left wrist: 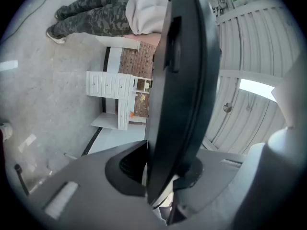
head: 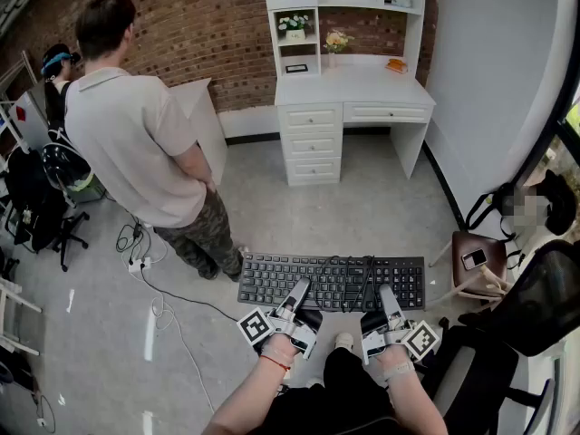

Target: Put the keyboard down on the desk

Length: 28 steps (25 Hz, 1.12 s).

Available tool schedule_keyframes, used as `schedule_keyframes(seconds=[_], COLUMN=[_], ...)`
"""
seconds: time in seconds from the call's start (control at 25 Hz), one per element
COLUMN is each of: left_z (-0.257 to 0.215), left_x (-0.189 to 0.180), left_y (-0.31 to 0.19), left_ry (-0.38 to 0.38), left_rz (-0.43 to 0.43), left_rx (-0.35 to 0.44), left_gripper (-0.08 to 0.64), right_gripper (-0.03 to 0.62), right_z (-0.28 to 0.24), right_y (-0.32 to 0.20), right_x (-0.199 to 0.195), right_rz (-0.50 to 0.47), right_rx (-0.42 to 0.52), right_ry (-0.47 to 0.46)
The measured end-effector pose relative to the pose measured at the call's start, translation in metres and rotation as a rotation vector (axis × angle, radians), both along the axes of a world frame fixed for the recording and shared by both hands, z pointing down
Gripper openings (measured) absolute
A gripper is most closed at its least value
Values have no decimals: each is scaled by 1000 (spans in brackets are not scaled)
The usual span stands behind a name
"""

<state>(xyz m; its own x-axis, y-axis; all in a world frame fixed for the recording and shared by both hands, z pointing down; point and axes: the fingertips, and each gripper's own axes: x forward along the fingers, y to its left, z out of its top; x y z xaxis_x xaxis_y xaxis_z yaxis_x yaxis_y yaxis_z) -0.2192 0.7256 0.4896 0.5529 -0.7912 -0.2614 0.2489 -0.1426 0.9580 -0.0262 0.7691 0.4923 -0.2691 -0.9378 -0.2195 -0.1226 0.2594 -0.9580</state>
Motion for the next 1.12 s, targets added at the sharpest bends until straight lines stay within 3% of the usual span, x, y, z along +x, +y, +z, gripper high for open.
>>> schedule_keyframes(seconds=[0.52,1.12], left_z=[-5,6], left_x=[57,122], left_y=[-115,-201], left_ry=[-12,-44], left_rz=[-15,-27], left_rx=[6,5], left_gripper=[78,77], right_gripper=[78,77], right_z=[1,16], right_y=[-118,-207], right_x=[59,124], right_rz=[-13,-36], right_rx=[-8,-30], right_ry=[5,8])
